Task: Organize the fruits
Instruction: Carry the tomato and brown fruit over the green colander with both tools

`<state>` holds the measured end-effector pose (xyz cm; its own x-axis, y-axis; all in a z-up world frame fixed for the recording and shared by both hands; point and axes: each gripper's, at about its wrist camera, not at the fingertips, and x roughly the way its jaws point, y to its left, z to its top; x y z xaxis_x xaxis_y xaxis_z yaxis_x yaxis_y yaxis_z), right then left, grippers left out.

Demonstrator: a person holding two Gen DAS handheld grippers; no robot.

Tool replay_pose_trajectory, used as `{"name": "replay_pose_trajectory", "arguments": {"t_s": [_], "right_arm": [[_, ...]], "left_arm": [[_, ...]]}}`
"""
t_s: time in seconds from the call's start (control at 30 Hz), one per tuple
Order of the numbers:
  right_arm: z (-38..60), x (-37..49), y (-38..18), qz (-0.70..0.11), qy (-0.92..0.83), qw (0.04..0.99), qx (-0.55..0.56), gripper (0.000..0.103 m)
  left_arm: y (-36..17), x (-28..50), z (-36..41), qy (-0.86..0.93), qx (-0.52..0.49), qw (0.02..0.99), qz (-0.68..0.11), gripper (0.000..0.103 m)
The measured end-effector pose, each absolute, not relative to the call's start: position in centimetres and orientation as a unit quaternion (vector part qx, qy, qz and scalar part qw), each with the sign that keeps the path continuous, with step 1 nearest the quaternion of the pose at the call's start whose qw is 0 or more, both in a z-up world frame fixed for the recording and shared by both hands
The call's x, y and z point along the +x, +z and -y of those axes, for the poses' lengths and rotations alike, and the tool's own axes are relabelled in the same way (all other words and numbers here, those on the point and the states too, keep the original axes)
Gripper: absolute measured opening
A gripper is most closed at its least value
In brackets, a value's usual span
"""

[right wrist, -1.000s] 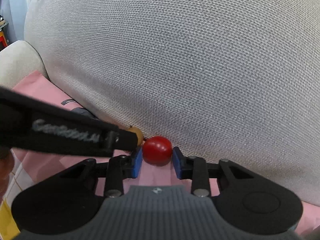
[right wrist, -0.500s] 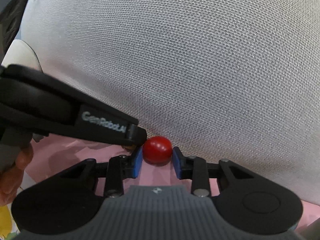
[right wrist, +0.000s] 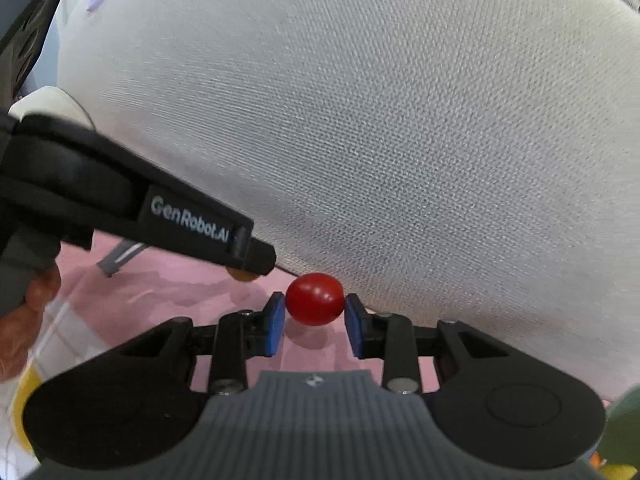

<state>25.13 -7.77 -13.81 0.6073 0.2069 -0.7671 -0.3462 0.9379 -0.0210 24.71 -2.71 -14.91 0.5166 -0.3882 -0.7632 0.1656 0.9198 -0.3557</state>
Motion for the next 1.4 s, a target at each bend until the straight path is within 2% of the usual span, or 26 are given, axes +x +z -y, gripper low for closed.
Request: {"name": "replay_pose_trajectory", "arguments": {"t_s": [0.47, 0.93, 1.4], "right_arm": [[10.1, 17.8, -7.7, -0.396, 0.145, 0.905, -0.055, 0.029], [15.1, 9.6, -5.1, -0.377, 0.105, 0.919, -0.038, 0.029], [23.2, 6.8, -3.8, -0.366, 0.057, 0.927, -0.054, 0.029]], "left_arm": [[-7.5, 17.7, 2.4, -0.188, -0.091, 0.877, -0.432, 0.028], [-4.0, 11.9, 7.0, -0.234, -0.056, 0.876, -0.419, 0.028], [-3.3, 10.7, 14.2, -0.300, -0.037, 0.854, -0.423, 0.028]]}}
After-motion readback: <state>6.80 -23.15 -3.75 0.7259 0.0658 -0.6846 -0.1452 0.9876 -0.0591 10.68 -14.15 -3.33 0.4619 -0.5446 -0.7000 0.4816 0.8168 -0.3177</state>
